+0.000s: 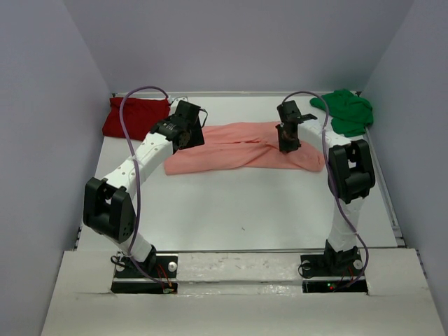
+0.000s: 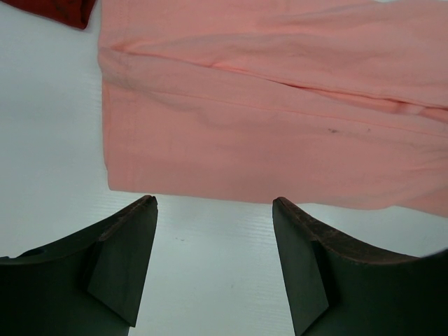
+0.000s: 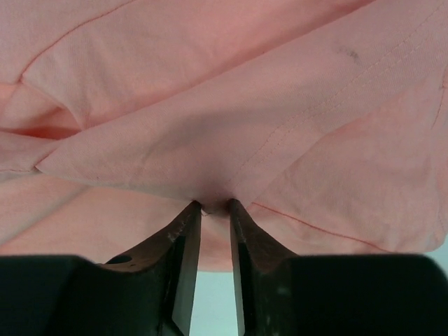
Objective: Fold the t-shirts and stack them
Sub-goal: Fold the other side of the tshirt into a rectangle
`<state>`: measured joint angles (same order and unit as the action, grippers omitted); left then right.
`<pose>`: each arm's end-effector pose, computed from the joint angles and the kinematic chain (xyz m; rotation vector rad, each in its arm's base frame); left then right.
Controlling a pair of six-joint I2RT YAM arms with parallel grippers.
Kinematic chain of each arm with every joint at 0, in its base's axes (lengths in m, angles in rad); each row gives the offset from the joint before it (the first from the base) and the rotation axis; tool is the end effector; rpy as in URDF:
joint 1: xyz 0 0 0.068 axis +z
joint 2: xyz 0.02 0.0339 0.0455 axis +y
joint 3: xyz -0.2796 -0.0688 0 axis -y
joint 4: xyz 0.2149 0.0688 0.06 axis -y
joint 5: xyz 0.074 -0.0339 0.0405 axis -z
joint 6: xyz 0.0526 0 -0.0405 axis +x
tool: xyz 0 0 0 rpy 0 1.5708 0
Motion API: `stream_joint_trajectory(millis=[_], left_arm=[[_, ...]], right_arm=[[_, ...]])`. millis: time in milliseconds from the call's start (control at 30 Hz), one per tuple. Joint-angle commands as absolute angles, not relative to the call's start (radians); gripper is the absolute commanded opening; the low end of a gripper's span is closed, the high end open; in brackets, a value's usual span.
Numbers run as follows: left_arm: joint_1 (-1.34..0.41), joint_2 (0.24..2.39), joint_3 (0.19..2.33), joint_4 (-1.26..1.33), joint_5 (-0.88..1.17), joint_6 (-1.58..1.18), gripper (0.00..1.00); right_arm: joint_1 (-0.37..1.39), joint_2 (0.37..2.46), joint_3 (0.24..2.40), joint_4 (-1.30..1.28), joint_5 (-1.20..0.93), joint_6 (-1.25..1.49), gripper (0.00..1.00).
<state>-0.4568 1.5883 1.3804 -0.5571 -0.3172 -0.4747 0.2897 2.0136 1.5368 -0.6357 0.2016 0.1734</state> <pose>0.3097 -0.1339 0.3216 -0.1763 2.2846 -0.1109 0.3996 0.1081 0.2082 -0.0915 2.6476 -0.1190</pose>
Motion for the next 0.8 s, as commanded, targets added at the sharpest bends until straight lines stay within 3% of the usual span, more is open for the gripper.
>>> stream_joint_trajectory(millis=[0,133,267,767], left_arm=[[-0.457,1.589,1.362,-0.532,-0.325,-0.462,0.76],[-0.457,1.595,1.359,-0.528,-0.325,-0.460,0.76],[-0.459,1.600,1.358,-0.526,-0.321,-0.462,0.76],[-0.459,1.606,1.336,-0.512,-0.302,-0.463,0.76]], right_arm=[[0.298,2.023,1.531,-0.609,0.206,0.170,0.25],[0.298,2.022,1.534,-0.609,0.225,0.173,0.07],[0.307,2.020,1.549,-0.609,0.242,0.172,0.00],[0.325,2.063,1.742,-0.633,0.305,0.103,0.00]])
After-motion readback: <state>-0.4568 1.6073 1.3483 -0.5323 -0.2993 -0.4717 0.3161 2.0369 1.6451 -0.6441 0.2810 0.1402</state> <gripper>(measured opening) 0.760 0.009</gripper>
